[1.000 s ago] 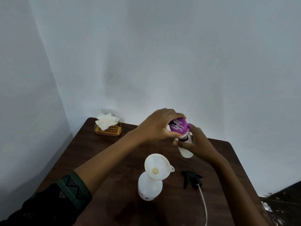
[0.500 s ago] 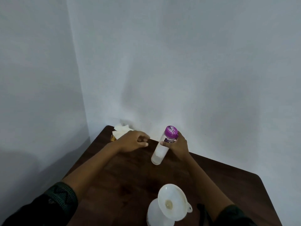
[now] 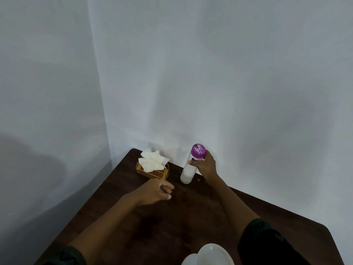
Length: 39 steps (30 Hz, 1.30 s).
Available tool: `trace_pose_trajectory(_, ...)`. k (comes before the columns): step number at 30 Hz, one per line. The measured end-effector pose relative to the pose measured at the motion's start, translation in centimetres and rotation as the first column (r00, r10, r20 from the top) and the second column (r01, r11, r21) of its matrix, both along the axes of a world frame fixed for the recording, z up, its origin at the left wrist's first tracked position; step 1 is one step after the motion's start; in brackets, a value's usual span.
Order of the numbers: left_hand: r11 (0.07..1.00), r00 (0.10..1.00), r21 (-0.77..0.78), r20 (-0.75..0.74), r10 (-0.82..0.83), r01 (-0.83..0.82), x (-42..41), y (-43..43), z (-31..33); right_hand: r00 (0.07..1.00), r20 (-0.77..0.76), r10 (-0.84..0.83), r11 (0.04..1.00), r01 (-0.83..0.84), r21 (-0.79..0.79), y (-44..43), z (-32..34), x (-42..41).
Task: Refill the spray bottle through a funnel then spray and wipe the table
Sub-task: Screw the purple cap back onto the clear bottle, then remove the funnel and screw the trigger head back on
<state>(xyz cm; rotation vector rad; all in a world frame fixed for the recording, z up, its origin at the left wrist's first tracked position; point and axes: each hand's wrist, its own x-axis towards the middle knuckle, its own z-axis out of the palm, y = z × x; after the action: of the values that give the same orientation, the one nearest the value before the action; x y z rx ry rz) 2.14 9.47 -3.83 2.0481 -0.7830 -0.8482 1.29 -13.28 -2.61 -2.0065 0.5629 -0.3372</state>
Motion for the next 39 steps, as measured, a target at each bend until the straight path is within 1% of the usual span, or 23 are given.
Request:
trace_pose_trajectory(7,0.999,0.998,0.008,-0.056,-0.031,0.032,-0.3,-0.2,-0.3,0.999,-0.042,0.019,1.000,-0.019,0.016,-0.7,-0.8,1.2)
trace_pose_trajectory(12,0.999,0.996,-0.023,-0.085,-0.035,0.033,-1.0,0.0,0.3,0.986,-0.161,0.043,0.998,-0.036,0.043,-1.0,-0.9,0.4)
trace_pose_trajectory(15,0.999,0.997,-0.049,-0.082,-0.012,0.008,-2.5,0.4,1.4,0.976,-0.216,-0.013,0.998,0.026,0.059,-1.3,0.8,-1.2)
trace_pose_trajectory(18,0.994,0.997,-0.079,-0.009,0.073,-0.073,-5.7,1.2,2.4,0.986,-0.169,0.011,0.997,0.002,0.077,-1.2,4.3,-5.8)
trace_pose_trajectory(21,0.976,0.990,-0.164,-0.019,0.138,-0.139,-10.7,2.3,3.1,0.989,-0.118,0.086,0.988,-0.069,0.139,-0.3,7.0,-13.4)
trace_pose_trajectory(23,0.964,0.986,-0.209,-0.034,0.163,-0.166,-13.4,2.9,3.5,0.993,-0.104,0.062,0.979,-0.040,0.202,0.5,7.3,-18.5)
trace_pose_trajectory(25,0.959,0.987,-0.232,-0.055,0.151,-0.160,-15.2,2.8,3.8,0.993,-0.117,0.025,0.970,0.005,0.245,1.5,6.9,-23.0)
trace_pose_trajectory(28,0.968,0.995,-0.230,-0.020,0.103,-0.104,-16.6,2.1,4.0,0.986,-0.168,-0.018,0.970,0.058,0.235,2.9,5.6,-27.4)
trace_pose_trajectory(33,0.978,0.994,-0.192,0.062,0.090,-0.077,-17.6,1.0,4.0,0.983,-0.121,-0.140,0.938,0.171,0.302,5.6,3.8,-31.5)
trace_pose_trajectory(39,0.985,0.988,-0.154,0.124,0.096,-0.077,-17.2,0.3,3.5,0.967,-0.028,-0.254,0.903,0.248,0.350,8.0,3.4,-31.6)
